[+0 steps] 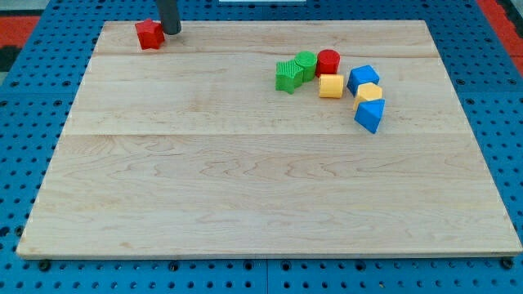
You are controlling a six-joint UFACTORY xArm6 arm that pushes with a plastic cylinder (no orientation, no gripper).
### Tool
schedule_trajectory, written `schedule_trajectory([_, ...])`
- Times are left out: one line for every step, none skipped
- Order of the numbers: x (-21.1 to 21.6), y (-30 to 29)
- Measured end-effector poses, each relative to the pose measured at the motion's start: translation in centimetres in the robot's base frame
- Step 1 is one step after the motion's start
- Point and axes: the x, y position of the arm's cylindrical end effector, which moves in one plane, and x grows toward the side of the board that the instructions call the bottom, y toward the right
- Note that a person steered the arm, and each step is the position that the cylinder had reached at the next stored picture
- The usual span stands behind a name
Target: Point your arm to the top center
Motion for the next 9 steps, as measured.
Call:
schedule_trajectory([0.0, 0.0])
schedule_trajectory([1.2, 8.7])
schedule_trajectory([-0.2, 18.9])
schedule_trajectory([-0.2, 20.3])
schedule_trajectory([-0.2, 20.4])
schedule_trajectory([-0.2, 20.4])
schedule_trajectory([0.0, 20.4])
schedule_trajectory([0.0, 20.4])
schedule_trajectory([0.0, 20.4])
